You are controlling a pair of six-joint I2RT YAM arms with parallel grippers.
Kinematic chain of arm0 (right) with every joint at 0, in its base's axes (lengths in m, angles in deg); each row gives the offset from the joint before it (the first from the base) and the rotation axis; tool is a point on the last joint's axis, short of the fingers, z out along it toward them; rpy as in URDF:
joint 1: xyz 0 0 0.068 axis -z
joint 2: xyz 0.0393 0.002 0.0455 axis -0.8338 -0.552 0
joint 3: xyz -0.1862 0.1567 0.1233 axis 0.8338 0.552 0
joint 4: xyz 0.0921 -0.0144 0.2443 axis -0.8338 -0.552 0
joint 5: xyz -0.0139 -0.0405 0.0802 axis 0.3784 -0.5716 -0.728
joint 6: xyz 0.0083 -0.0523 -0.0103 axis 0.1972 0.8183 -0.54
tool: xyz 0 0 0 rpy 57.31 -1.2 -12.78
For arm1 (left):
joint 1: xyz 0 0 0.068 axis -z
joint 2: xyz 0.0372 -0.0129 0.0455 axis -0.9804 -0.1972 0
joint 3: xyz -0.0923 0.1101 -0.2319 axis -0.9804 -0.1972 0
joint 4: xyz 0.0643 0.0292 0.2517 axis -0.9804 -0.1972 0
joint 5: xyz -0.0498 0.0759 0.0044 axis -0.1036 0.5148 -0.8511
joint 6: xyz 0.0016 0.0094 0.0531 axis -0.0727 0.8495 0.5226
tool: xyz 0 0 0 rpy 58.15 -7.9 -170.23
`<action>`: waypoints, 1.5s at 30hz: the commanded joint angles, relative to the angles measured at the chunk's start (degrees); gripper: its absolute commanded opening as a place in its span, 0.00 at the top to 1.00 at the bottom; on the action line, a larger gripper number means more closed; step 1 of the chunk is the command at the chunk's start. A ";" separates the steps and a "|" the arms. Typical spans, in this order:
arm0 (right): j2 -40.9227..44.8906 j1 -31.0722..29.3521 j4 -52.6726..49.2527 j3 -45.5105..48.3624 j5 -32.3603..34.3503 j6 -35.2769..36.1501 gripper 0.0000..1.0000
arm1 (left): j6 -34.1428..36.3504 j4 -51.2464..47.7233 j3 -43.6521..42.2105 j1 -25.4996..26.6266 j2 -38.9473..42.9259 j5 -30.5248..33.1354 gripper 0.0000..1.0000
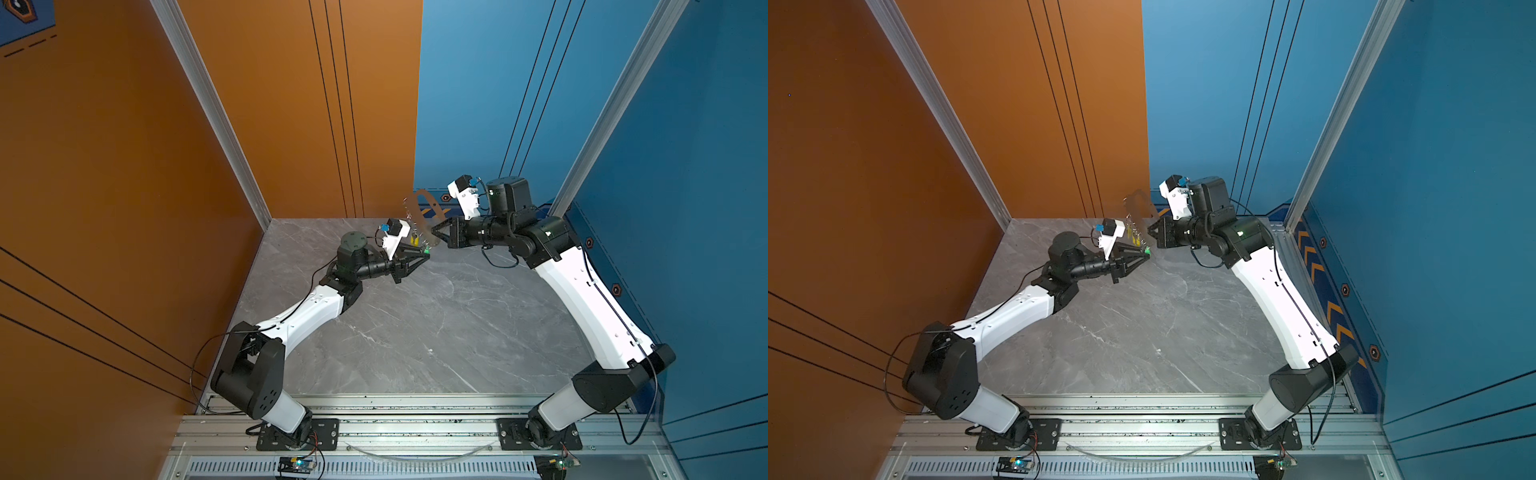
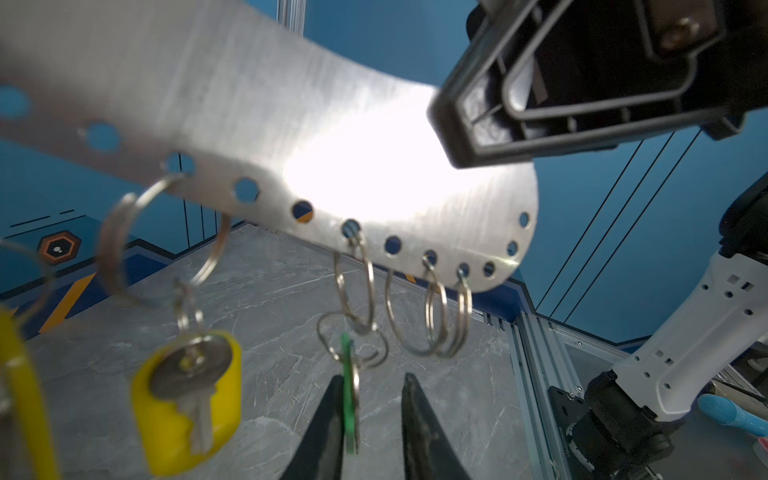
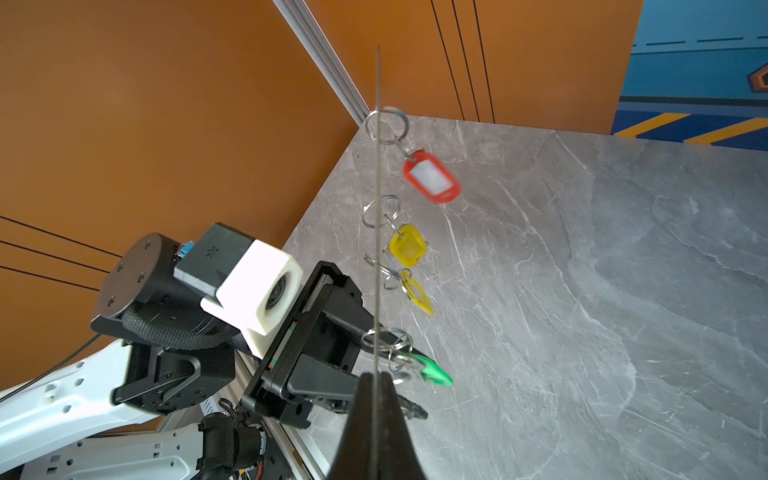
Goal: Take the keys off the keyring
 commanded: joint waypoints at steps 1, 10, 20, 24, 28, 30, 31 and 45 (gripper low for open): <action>-0.05 0.58 0.60 -1.96 -1.81 0.47 1.00 | -2.17 4.02 1.95 -0.54 -0.73 0.08 0.76; 1.09 1.45 0.70 -0.52 -2.79 0.50 1.00 | -3.50 4.74 2.04 -0.43 -0.94 0.60 0.97; 4.29 3.80 3.71 4.95 -3.00 -0.63 1.00 | 2.98 -6.95 3.21 -0.28 2.17 1.33 1.00; 5.58 4.10 7.39 9.94 -3.36 -1.87 0.98 | 15.82 -26.55 8.07 0.19 4.56 3.53 1.00; 7.20 3.84 15.60 17.14 -5.39 -5.70 0.95 | 26.75 -44.44 14.04 0.31 5.30 7.48 1.00; 7.90 3.54 19.66 20.62 -5.70 -7.42 0.95 | 29.57 -48.78 15.65 0.05 5.73 8.98 1.00; 8.19 3.34 21.68 22.44 -5.77 -8.38 0.95 | 30.86 -50.69 16.50 -0.14 5.92 9.69 1.00; 9.06 -1.92 33.80 34.07 -3.35 -12.59 0.71 | 43.46 -69.23 26.05 -3.99 6.33 18.21 1.00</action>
